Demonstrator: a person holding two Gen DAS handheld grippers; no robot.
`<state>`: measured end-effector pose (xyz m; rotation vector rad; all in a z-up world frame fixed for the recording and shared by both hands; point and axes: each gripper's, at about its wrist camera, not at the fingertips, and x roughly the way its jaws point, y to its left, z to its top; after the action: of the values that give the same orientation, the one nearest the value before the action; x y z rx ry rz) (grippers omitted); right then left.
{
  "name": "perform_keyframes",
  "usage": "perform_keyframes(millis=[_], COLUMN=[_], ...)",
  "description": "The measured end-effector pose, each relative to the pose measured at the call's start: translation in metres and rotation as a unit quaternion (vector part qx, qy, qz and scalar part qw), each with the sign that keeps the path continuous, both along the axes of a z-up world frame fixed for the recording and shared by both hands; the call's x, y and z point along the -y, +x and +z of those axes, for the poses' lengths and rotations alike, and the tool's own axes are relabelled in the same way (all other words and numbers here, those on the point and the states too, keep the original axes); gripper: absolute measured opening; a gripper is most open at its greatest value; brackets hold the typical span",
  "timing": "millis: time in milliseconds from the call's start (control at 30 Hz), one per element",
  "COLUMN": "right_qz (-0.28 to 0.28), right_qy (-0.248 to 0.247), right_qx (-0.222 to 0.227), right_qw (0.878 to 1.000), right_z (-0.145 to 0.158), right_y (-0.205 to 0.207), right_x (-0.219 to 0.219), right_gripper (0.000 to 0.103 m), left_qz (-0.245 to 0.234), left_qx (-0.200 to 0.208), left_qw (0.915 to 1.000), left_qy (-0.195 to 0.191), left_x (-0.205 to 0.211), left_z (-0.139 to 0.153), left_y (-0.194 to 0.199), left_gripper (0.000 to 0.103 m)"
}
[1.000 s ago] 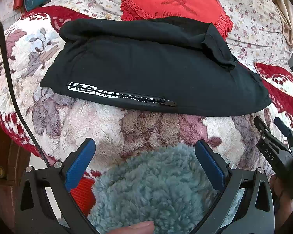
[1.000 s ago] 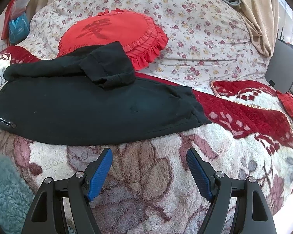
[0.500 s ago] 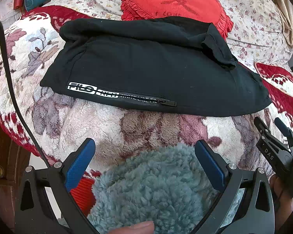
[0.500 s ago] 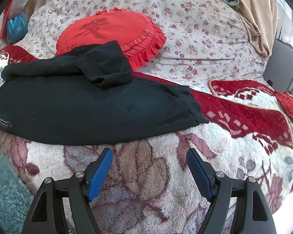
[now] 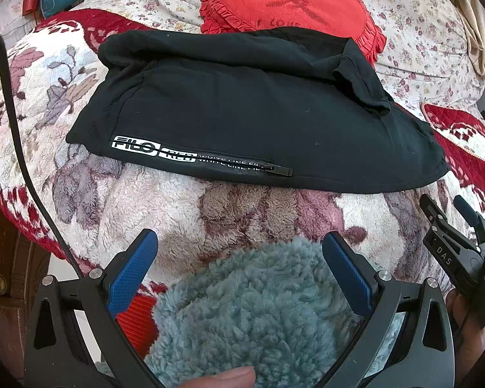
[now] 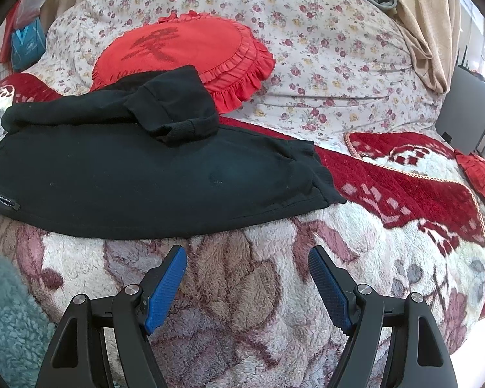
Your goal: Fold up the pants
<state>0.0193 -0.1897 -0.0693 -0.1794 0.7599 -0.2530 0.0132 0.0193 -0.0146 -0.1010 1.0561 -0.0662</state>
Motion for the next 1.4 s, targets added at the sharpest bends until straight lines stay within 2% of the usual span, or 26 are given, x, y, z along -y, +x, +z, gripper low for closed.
perform_keyframes(millis=[267,367,400,467,567,633,667,767,800,900,967,1067,1133,1167,1233,1267,1300,1400], right_qz=[0.002,0.011,0.021,0.035,0.06,0.072,0.075,0.091,0.097,0.092,0.065,0.014,0.019,0.024,0.026,0.029,0.029,0.017], right_qy=[0.003,0.02,0.039,0.071,0.107,0.125,0.129,0.148,0.155,0.152,0.16,0.236,0.291,0.299,0.29,0.289,0.292,0.297], right_qx=[0.0,0.004,0.008,0.021,0.052,0.078,0.089,0.109,0.114,0.114,0.116,0.087,0.082,0.083,0.087,0.092,0.098,0.102], right_qw=[1.0,1.0,0.999,0.997,0.991,0.987,0.985,0.979,0.977,0.977,0.978,0.968,0.953,0.95,0.953,0.952,0.951,0.949], right_z=[0.0,0.0,0.002,0.007,0.021,0.034,0.042,0.067,0.075,0.084,0.078,0.06,0.057,0.057,0.059,0.06,0.062,0.062], right_y=[0.001,0.0,-0.001,-0.003,-0.009,-0.013,-0.012,-0.003,0.003,0.022,0.028,0.032,0.033,0.033,0.033,0.031,0.03,0.029], right_x=[0.0,0.002,0.003,0.007,0.013,0.02,0.024,0.041,0.051,0.074,0.094,0.119,0.126,0.126,0.124,0.123,0.124,0.13], right_gripper=[0.076,0.076,0.076,0.076,0.076,0.076,0.076,0.076,0.076,0.076,0.076,0.075,0.075,0.075,0.075,0.075,0.075,0.075], left_qz=[0.001,0.0,-0.007,-0.003,0.023,0.02,0.015,0.003,0.011,0.035,0.041,0.048,0.056,0.063,0.077,0.082,0.082,0.074], left_qx=[0.0,-0.001,-0.002,0.021,0.103,0.124,0.122,0.057,0.042,0.011,0.002,-0.001,0.0,0.001,0.002,0.002,0.002,0.002], left_qw=[1.0,1.0,0.9999,0.9988,0.9941,0.992,0.9922,0.9977,0.9976,0.9928,0.9869,0.9758,0.9664,0.9588,0.9308,0.9205,0.9061,0.8732], left_qy=[0.002,0.0,-0.016,-0.045,-0.022,-0.014,-0.019,-0.036,-0.055,-0.114,-0.156,-0.213,-0.251,-0.277,-0.357,-0.382,-0.415,-0.482], left_x=[0.0,-0.002,-0.005,-0.02,-0.055,-0.08,-0.089,-0.123,-0.137,-0.168,-0.18,-0.191,-0.2,-0.206,-0.22,-0.224,-0.228,-0.23], left_z=[-0.001,0.0,0.003,0.015,0.038,0.041,0.038,0.016,0.007,-0.014,-0.023,-0.029,-0.03,-0.03,-0.03,-0.03,-0.03,-0.031], left_y=[0.0,0.0,0.001,0.001,0.003,0.01,0.014,0.031,0.035,0.044,0.048,0.055,0.064,0.068,0.076,0.078,0.079,0.078], left_gripper=[0.102,0.102,0.102,0.102,0.102,0.102,0.102,0.102,0.102,0.102,0.102,0.102,0.102,0.102,0.102,0.102,0.102,0.102])
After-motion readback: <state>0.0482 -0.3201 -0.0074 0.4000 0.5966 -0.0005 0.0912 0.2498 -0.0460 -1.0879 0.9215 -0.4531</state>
